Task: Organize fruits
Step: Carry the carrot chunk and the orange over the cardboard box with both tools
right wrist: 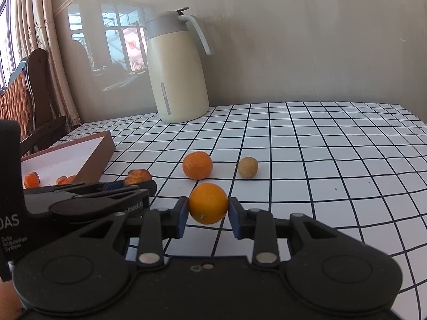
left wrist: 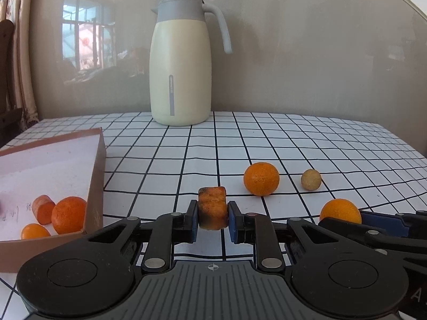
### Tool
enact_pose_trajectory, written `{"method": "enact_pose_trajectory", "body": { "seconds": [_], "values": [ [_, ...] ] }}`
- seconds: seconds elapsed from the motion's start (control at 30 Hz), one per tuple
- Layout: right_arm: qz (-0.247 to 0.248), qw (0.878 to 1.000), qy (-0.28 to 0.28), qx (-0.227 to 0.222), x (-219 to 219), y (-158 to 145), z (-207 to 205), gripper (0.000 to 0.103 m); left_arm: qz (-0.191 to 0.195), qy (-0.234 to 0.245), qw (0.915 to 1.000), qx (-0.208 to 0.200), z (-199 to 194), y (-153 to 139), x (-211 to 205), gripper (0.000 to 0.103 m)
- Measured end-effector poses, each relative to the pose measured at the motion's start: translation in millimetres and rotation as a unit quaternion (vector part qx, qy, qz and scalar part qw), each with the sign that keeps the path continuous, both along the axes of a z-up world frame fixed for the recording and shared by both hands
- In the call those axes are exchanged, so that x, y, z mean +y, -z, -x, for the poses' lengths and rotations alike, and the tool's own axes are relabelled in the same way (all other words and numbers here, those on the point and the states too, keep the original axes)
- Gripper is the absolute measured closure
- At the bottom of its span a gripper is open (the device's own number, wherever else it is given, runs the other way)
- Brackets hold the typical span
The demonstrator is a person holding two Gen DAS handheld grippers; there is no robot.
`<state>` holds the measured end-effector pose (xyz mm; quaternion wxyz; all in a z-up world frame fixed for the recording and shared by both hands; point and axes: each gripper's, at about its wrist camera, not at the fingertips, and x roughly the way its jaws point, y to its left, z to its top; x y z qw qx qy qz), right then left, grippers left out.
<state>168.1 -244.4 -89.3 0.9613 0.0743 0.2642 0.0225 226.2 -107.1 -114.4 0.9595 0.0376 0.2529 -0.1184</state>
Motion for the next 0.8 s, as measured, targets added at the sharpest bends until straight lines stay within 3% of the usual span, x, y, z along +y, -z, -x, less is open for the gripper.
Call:
{"method": "enact_pose_trajectory", "body": {
  "seconds": [0.47,0.8],
  "values": [
    [0.015,0.999,-0.039,-0.023,31.7,-14.4,3.8,0.079,0.001,-0.012,0.9994,-0.034,33.8,-27.3,51.4,0.081],
    [0.013,0.994,-0.101,-0.04,80.2,-26.8,1.6,0.079,0.005,-0.058,0.9973,-0.044,48.8,-38.4,113.9,0.081]
  ]
}}
